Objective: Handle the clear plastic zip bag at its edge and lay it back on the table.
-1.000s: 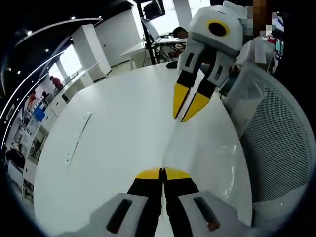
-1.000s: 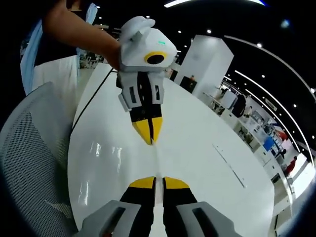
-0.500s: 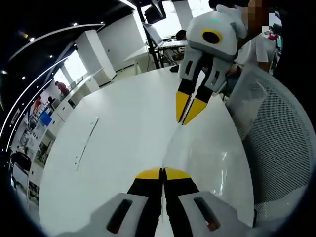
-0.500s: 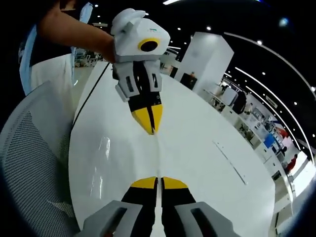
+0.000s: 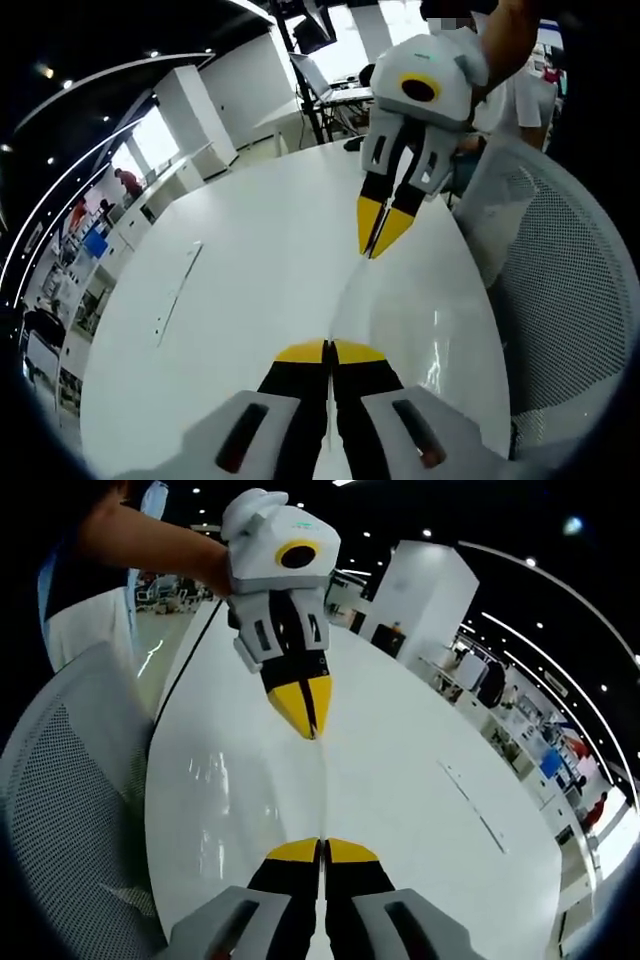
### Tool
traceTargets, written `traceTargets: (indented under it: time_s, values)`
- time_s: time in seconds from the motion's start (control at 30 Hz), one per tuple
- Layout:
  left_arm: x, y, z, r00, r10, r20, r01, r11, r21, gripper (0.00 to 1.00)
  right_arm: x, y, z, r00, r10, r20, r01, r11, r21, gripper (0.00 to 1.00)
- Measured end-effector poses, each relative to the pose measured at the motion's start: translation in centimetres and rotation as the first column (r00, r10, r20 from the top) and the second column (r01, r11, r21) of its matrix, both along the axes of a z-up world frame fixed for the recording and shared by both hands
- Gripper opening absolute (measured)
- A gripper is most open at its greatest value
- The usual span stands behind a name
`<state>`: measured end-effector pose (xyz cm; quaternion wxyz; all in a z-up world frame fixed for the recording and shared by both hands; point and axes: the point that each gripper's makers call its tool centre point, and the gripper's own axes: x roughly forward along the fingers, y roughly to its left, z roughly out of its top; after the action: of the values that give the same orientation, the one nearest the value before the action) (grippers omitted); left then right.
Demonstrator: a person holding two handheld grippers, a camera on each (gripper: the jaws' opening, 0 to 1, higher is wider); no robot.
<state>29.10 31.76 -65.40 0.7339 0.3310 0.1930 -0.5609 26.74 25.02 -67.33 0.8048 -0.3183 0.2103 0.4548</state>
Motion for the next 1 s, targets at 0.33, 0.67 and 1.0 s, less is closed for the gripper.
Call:
traceTargets:
  time_s: [0.33, 0.67, 1.0]
  values:
    - [-0.2, 0.1, -0.1, 1.0, -0.004, 0.004, 0.004, 1.0, 0.015, 0.0, -0.2, 0.1, 0.1, 1.0, 0.019, 0.016, -0.019, 1.0, -0.015, 0.0]
    - [-0.4, -0.7, 0.2, 1.0, -0.027, 0.013, 0.026, 1.0, 0.013, 0.05, -0.3, 0.0, 0.1, 0.999, 0.03, 0.02, -0.03, 0.999, -0.026, 0.0]
    - [-0.9, -2.0, 0.8, 0.997, -0.072, 0.027, 0.071, 0.997, 0.015, 0.09, -0.4, 0.2, 0.2, 0.999, 0.039, 0.021, -0.038, 0.999, -0.035, 0.0]
